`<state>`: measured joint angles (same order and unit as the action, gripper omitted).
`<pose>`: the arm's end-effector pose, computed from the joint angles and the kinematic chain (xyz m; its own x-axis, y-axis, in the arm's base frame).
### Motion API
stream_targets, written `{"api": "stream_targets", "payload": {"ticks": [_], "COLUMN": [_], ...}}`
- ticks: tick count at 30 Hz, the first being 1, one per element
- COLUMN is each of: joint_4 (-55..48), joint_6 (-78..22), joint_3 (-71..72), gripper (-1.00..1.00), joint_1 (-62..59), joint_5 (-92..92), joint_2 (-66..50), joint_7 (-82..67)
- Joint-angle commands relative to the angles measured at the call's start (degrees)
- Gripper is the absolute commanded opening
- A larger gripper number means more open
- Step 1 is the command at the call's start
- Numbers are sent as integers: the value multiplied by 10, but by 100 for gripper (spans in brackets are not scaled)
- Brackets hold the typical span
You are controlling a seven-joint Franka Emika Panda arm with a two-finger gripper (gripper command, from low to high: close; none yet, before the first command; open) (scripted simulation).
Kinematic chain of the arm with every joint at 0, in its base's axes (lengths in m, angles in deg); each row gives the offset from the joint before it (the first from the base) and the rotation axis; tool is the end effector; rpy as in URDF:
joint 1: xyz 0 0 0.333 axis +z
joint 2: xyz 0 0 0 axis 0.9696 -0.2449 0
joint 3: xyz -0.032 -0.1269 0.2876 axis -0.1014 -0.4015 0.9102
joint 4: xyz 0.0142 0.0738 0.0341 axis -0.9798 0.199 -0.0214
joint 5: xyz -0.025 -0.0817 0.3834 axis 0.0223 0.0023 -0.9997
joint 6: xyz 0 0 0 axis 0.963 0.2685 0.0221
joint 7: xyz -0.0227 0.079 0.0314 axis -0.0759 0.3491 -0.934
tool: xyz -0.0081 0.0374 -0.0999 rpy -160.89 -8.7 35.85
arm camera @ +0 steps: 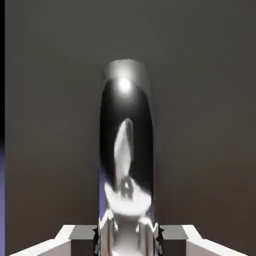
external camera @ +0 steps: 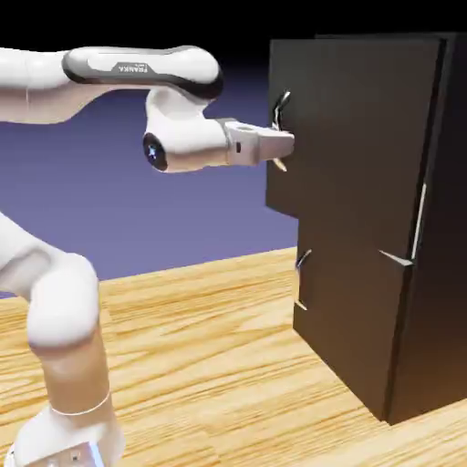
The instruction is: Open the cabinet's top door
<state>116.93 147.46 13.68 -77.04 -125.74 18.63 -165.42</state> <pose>0.3445 0.0846 0.5688 0.1992 -0.6785 0.7071 0.2002 -0.6782 -0.7071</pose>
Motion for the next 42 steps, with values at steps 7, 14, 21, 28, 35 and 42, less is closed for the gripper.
{"api": "stream_targets", "payload": {"ticks": [7, 14, 21, 28, 35, 42], "joint_4": [61, 111, 150, 197, 238, 235], "joint_6": [6, 47, 121, 90, -75, -249], "joint_3": [-127, -247, -328, -332, -355, -440], "gripper": [-100, -100, -100, -100, -100, -100], "joint_1": [145, 291, 419, 398, 279, 199], "joint_5": [150, 318, 491, 663, 823, 950], "joint_2": [64, 151, 240, 278, 329, 369], "joint_7": [66, 139, 234, 398, 533, 584]}}
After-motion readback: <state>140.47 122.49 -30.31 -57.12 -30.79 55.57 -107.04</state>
